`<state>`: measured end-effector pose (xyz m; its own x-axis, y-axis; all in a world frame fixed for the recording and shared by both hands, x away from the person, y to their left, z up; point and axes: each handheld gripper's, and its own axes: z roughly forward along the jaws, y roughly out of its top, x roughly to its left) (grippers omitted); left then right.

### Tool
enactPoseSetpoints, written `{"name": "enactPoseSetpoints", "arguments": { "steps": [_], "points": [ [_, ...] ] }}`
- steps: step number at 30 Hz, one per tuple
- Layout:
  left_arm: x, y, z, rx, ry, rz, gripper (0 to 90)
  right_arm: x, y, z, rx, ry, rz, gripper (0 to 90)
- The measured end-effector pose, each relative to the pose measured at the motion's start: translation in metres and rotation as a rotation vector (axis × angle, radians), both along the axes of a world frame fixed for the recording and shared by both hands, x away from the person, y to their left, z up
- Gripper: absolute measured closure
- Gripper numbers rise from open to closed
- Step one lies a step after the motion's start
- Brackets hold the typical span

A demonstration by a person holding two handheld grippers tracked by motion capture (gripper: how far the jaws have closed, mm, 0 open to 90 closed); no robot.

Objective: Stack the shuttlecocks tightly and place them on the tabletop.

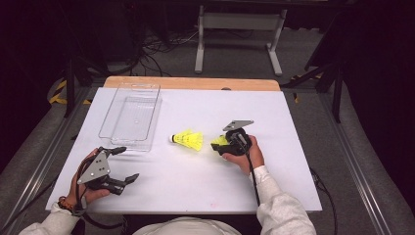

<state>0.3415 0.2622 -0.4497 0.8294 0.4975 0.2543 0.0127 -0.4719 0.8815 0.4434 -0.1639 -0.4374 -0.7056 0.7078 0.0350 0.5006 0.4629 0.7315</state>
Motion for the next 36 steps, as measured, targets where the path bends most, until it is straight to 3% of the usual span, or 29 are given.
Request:
{"name": "enactPoseSetpoints", "arguments": {
  "steps": [14,23,36],
  "points": [
    [0.000,0.000,0.000,0.003,0.001,-0.001,7.2,0.002,0.005,-0.002,-0.001,0.005,-0.011,46.7],
    [0.001,0.000,-0.001,0.008,0.001,-0.002,7.2,0.006,0.001,-0.006,-0.012,0.035,-0.052,37.9],
    [0.002,-0.001,-0.002,0.012,0.001,-0.001,7.2,0.014,-0.008,-0.008,-0.043,0.012,-0.087,22.3]
  ]
}}
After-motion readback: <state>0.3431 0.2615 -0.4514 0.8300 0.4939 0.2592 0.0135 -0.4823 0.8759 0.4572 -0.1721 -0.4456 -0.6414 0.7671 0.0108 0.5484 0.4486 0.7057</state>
